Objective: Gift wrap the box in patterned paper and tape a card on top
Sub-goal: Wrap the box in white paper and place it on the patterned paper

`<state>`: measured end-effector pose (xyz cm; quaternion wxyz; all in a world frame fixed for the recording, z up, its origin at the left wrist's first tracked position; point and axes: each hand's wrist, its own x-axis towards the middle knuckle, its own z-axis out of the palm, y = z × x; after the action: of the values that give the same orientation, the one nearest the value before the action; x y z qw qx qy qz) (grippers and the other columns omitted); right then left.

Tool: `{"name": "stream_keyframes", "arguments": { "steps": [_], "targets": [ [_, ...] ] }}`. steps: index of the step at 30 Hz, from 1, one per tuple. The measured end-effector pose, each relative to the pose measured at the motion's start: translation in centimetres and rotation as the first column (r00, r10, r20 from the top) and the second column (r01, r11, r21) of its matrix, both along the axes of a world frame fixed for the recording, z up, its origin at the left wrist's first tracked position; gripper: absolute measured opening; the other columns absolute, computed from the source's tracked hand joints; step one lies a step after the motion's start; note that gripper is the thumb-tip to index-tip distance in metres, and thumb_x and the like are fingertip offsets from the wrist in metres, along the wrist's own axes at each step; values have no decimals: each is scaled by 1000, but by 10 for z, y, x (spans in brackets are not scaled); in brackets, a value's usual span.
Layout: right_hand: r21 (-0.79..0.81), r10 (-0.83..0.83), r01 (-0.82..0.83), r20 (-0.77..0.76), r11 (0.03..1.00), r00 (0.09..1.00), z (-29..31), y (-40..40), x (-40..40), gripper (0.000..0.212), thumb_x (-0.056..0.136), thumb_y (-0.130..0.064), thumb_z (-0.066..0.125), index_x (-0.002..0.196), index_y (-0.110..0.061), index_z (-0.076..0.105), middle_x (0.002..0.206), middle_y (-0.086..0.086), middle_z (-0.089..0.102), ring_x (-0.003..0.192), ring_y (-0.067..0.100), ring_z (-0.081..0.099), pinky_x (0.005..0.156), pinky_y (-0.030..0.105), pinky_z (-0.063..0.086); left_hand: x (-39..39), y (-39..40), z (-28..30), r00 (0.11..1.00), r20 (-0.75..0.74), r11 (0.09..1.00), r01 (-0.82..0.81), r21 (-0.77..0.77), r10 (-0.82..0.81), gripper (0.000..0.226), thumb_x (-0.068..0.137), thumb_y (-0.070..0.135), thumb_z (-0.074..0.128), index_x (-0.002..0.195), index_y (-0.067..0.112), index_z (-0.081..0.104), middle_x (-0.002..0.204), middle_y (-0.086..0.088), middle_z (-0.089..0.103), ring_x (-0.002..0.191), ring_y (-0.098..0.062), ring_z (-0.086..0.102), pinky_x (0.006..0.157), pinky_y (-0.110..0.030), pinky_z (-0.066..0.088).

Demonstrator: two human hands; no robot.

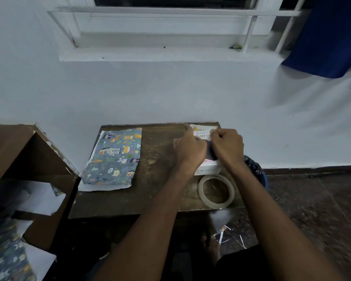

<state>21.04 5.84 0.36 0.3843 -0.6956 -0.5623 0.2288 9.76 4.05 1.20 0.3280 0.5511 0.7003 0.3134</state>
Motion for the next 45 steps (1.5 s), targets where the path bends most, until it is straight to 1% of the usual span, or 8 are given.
{"name": "stream_keyframes", "arguments": {
  "steps": [8, 14, 18, 22, 27, 34, 39, 45],
  "targets": [
    [-62, 8, -4, 69, 998, 998, -6, 13, 9, 46, 95, -22, 61, 54, -12, 41, 52, 3, 40, 60, 26, 40, 64, 36, 40, 6, 8, -9, 996, 84, 999, 12, -52, -8, 37, 97, 11, 48, 132, 5, 58, 120, -15, 68, 113, -37, 60, 86, -38, 44],
    [210, -45, -14, 275, 978, 960, 6, 7, -7, 27, 97, -23, 58, 99, -9, 80, 94, 10, 79, 93, 34, 70, 93, 48, 53, -4, 2, -10, 997, 73, 993, 23, 114, -31, 44, 87, 26, 43, 121, 18, 69, 100, -4, 74, 93, -26, 68, 80, -42, 56],
    [290, 19, -133, 364, 948, 931, 10, 7, -38, 24, 88, -9, 54, 85, -3, 77, 80, 16, 75, 81, 41, 67, 85, 48, 52, -25, -4, -3, 996, 88, 982, -12, 190, -4, 22, 97, 6, 51, 91, 21, 66, 90, 0, 69, 92, -20, 62, 87, -41, 52],
    [304, 98, -194, 304, 933, 948, 11, 0, -69, 26, 86, -10, 52, 89, 0, 76, 82, 18, 75, 82, 38, 68, 76, 48, 55, -60, -5, -1, 999, 24, 980, -38, 193, 34, 39, 100, 13, 56, 136, 15, 69, 130, -3, 74, 123, -21, 66, 107, -41, 53],
    [204, 217, -242, 140, 949, 966, 6, -12, -116, 25, 92, -15, 62, 106, -18, 82, 99, 6, 80, 94, 27, 72, 85, 38, 57, -107, -15, -5, 994, -22, 978, -102, 182, 107, 43, 99, 14, 60, 141, 20, 66, 129, 1, 74, 120, -17, 68, 105, -40, 54],
    [68, 378, -381, 44, 922, 925, -15, -27, -185, 20, 84, -7, 71, 99, -14, 83, 93, 3, 81, 91, 21, 74, 84, 33, 56, -181, -25, -15, 950, -116, 957, -282, 71, 289, 62, 91, 17, 67, 151, 17, 50, 142, -7, 63, 134, -31, 56, 107, -40, 44],
    [-94, 518, -510, 116, 855, 847, -27, -28, -201, 40, 76, -3, 72, 114, -13, 81, 99, 7, 80, 97, 23, 73, 89, 32, 55, -206, -32, -32, 871, -439, 940, -310, -145, 220, 82, 89, 48, 74, 153, 11, 37, 153, -16, 42, 142, -36, 35, 114, -45, 30],
    [-162, 573, -552, 152, 818, 805, -34, -21, -194, 51, 80, -11, 81, 129, -7, 71, 119, 13, 75, 111, 27, 69, 96, 32, 51, -209, -31, -38, 849, -485, 925, -333, -181, 210, 91, 83, 51, 81, 151, 12, 35, 150, -14, 37, 141, -35, 34, 111, -47, 31]
  ]
}}
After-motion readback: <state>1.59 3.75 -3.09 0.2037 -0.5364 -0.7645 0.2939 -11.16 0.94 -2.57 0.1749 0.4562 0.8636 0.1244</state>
